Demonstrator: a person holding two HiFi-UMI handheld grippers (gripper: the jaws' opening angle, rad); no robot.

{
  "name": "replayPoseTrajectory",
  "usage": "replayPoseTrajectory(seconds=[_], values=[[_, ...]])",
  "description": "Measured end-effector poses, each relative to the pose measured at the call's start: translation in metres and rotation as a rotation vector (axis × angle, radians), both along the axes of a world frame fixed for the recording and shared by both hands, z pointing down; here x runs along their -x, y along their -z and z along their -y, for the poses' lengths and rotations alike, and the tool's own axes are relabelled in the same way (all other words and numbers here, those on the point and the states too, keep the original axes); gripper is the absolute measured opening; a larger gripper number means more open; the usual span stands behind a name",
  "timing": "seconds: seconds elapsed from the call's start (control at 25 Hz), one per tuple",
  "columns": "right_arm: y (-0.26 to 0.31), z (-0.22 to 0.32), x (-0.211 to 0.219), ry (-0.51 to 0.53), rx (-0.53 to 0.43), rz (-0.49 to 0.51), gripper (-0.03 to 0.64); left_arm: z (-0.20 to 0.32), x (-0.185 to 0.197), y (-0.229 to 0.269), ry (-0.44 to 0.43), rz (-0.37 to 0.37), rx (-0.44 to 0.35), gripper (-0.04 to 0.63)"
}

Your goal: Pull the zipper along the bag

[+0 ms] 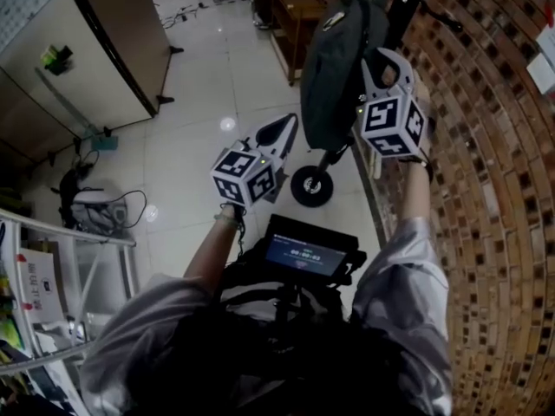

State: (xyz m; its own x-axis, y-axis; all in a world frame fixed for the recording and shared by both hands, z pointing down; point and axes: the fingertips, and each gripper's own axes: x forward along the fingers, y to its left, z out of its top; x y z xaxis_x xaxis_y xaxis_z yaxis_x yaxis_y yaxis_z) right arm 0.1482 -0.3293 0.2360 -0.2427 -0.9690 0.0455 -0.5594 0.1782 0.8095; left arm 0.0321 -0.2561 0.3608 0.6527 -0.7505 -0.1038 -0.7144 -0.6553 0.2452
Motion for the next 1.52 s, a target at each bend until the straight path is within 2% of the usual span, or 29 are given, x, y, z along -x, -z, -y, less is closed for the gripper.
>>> replayPoseTrajectory(seconds=[0.48,0.68,1.04,1.12,1.28,1.36,1.52], values=[[-0.001,0.019,0.008,-0.058,-0.003,-0.215,0.110,0.037,0.005,0.014,-0.051,-0.071,-0.004,0.008],[0.003,0.021,0.004,-0.063,-0.007,-0.195,0.110,0.040,0.003,0.014,-0.084,-0.075,-0.002,0.008],[0.014,0.013,0.002,-0.091,-0.105,-0.154,0.094,0.041,0.003,0.010,-0.124,-0.078,0.010,0.006],[0.012,0.014,0.004,-0.081,-0.111,-0.180,0.083,0.042,0.006,0.009,-0.123,-0.079,0.014,0.008],[0.011,0.021,0.012,-0.103,-0.145,-0.293,0.081,0.047,0.010,0.009,-0.120,-0.094,0.014,0.008],[0.010,0.025,0.012,-0.104,-0.136,-0.305,0.080,0.047,0.010,0.010,-0.124,-0.099,0.015,0.008],[0.013,0.024,0.012,-0.089,-0.081,-0.223,0.064,0.051,0.013,0.013,-0.116,-0.106,0.006,0.008]])
